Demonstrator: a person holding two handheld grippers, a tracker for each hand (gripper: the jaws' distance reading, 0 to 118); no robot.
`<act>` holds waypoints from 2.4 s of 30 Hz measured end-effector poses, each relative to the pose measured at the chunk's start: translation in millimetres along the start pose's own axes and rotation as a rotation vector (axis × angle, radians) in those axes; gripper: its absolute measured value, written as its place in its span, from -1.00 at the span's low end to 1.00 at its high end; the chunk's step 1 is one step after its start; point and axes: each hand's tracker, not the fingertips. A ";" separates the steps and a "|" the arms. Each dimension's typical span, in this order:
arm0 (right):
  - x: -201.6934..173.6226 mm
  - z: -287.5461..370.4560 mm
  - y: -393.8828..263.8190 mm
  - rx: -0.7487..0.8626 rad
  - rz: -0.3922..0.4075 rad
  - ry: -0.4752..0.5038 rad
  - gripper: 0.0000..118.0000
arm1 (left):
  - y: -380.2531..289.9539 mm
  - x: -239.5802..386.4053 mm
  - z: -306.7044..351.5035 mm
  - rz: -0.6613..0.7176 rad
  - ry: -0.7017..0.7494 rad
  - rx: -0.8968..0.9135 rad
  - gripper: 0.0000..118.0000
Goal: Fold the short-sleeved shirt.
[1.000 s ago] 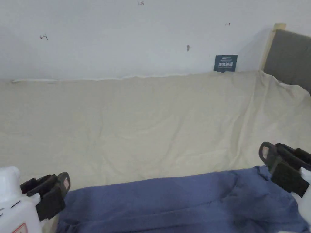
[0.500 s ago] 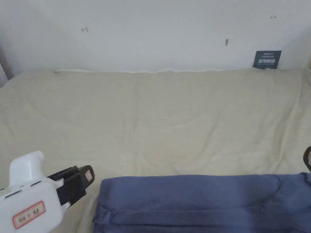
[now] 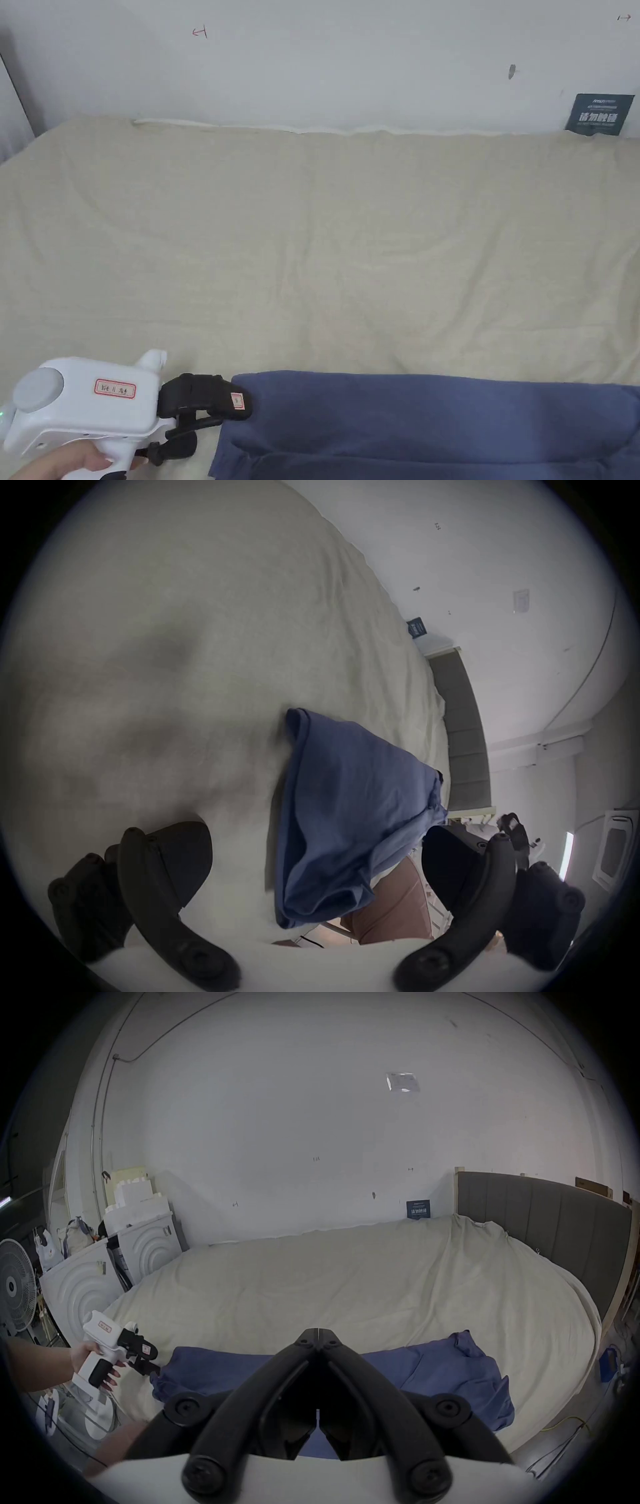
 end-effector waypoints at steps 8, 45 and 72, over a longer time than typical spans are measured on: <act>-13.1 -21.2 -2.5 -0.066 0.019 0.022 -1.00 | 3.8 -2.3 -35.0 0.106 -0.311 -0.085 1.00; 51.0 4.0 -34.7 -0.045 -0.236 0.122 -1.00 | -31.9 266.6 -139.3 -0.500 0.465 -0.176 -0.50; 64.0 -4.5 -48.1 -0.111 -0.267 0.129 -0.99 | -53.1 237.1 -198.7 -0.477 0.509 -0.278 -1.00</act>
